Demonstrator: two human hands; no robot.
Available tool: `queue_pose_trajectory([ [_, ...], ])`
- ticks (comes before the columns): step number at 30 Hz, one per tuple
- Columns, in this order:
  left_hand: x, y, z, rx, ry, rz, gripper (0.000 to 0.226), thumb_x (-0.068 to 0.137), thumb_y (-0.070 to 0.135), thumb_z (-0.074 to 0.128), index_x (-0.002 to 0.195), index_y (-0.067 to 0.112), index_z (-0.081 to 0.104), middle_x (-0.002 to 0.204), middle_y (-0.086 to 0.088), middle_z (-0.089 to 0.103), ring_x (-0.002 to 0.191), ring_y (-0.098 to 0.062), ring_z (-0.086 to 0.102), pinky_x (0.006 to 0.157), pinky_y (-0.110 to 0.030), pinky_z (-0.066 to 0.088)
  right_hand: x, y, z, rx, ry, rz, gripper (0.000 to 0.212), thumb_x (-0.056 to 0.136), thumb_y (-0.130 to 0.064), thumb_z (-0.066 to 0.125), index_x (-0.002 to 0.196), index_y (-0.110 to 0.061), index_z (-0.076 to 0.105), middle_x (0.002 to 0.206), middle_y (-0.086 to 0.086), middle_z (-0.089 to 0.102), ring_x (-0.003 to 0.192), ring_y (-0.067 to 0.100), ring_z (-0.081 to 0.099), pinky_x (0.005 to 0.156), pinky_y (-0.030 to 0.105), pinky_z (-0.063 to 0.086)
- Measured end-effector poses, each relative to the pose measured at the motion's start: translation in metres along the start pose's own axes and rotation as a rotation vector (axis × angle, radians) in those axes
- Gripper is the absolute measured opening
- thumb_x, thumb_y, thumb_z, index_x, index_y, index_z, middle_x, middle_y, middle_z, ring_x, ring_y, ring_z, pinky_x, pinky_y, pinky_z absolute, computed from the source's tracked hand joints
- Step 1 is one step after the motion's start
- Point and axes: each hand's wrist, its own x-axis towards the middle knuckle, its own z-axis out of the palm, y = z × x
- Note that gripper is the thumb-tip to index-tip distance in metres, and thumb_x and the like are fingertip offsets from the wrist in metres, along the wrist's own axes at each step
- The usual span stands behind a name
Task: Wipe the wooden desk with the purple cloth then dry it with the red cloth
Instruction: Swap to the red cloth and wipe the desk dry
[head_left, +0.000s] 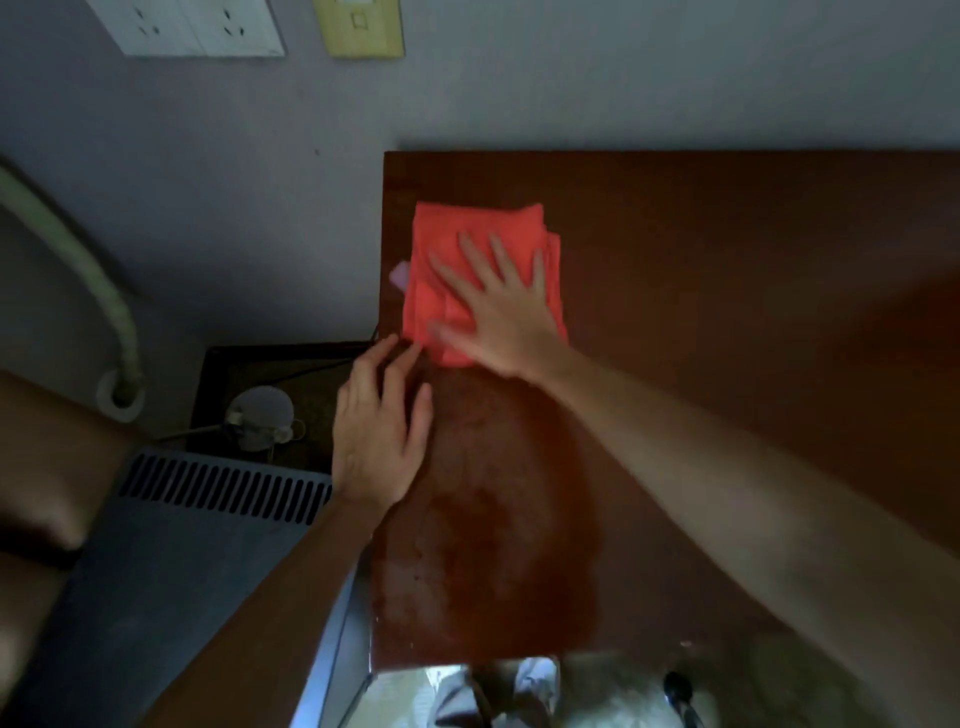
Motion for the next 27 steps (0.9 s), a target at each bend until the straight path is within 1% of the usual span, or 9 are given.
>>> queue_pose_trajectory([
  [5,-0.007,-0.008,-0.042,-0.213,0.060,-0.275,0.042,0.107,0.035,0.041,0.133,0.006,0.058,0.138,-0.017,0.042,0.125,-0.024,0.052,0.108,-0.033,0.042,-0.206,-0.082,0.025,0.046,-0.001,-0.104,0.087,0.092,-0.084,0.039,0.166,-0.042,0.020,0.178,0.003,0.004,0.163,0.035,-0.002,0.121,0.075,0.009],
  [7,-0.008,-0.014,-0.057,-0.203,0.023,-0.291,0.038,0.107,0.033,0.042,0.130,0.009,0.060,0.134,-0.013,0.043,0.120,-0.018,0.052,0.104,-0.030,0.043,-0.250,-0.098,0.036,0.012,-0.023,-0.135,0.093,0.090,-0.088,0.039,0.167,-0.042,0.016,0.178,0.002,0.002,0.163,0.035,0.001,0.120,0.076,0.016],
  [9,-0.011,-0.021,-0.066,-0.137,-0.058,-0.240,0.032,0.107,0.029,0.046,0.128,0.010,0.061,0.131,-0.012,0.044,0.116,-0.021,0.054,0.095,-0.033,0.047,-0.252,-0.099,0.039,-0.018,-0.038,-0.132,0.095,0.088,-0.091,0.038,0.167,-0.041,0.018,0.178,0.003,0.006,0.163,0.034,0.005,0.119,0.076,0.018],
  [12,-0.009,-0.025,-0.067,-0.098,-0.106,-0.196,0.030,0.107,0.027,0.048,0.129,0.011,0.061,0.132,-0.010,0.045,0.114,-0.017,0.053,0.085,-0.033,0.048,-0.225,-0.094,0.035,-0.027,-0.036,-0.166,0.095,0.087,-0.091,0.037,0.167,-0.042,0.018,0.178,0.004,0.007,0.163,0.033,0.005,0.121,0.075,0.017],
  [16,-0.002,-0.028,-0.060,-0.144,-0.081,-0.197,0.033,0.106,0.031,0.044,0.128,0.013,0.061,0.129,-0.005,0.045,0.112,-0.007,0.049,0.088,-0.029,0.046,-0.159,-0.084,0.030,0.010,0.010,-0.190,0.092,0.089,-0.089,0.037,0.166,-0.043,0.018,0.178,0.004,0.002,0.164,0.032,-0.001,0.124,0.074,0.005],
  [18,0.003,-0.033,-0.057,-0.166,-0.063,-0.225,0.033,0.106,0.032,0.044,0.128,0.014,0.061,0.128,-0.004,0.044,0.112,-0.012,0.053,0.089,-0.031,0.048,-0.102,-0.076,0.027,0.021,0.008,-0.185,0.092,0.089,-0.090,0.033,0.166,-0.042,0.020,0.178,0.005,0.003,0.164,0.033,-0.001,0.124,0.074,0.002],
  [22,0.006,-0.049,-0.055,-0.187,-0.016,-0.280,0.037,0.106,0.034,0.041,0.128,0.013,0.061,0.128,-0.005,0.045,0.107,-0.020,0.057,0.089,-0.034,0.051,0.025,-0.050,0.020,0.034,0.040,-0.158,0.093,0.085,-0.088,0.031,0.165,-0.041,0.028,0.177,0.004,0.010,0.163,0.032,0.005,0.122,0.074,0.007],
  [24,0.002,-0.059,-0.054,-0.191,-0.020,-0.280,0.038,0.106,0.035,0.040,0.128,0.012,0.061,0.127,-0.004,0.045,0.105,-0.019,0.058,0.089,-0.022,0.049,0.086,-0.040,0.012,0.060,0.059,-0.100,0.093,0.083,-0.088,0.029,0.164,-0.042,0.030,0.177,0.003,0.014,0.163,0.032,0.007,0.123,0.074,0.006],
  [27,-0.014,-0.068,-0.051,-0.192,-0.063,-0.290,0.037,0.106,0.033,0.042,0.130,0.012,0.060,0.129,-0.004,0.044,0.102,-0.014,0.058,0.082,-0.004,0.044,0.152,-0.030,0.004,0.040,0.070,0.016,0.088,0.089,-0.086,0.041,0.164,-0.044,0.025,0.177,0.005,0.015,0.163,0.031,0.009,0.122,0.072,0.003],
])
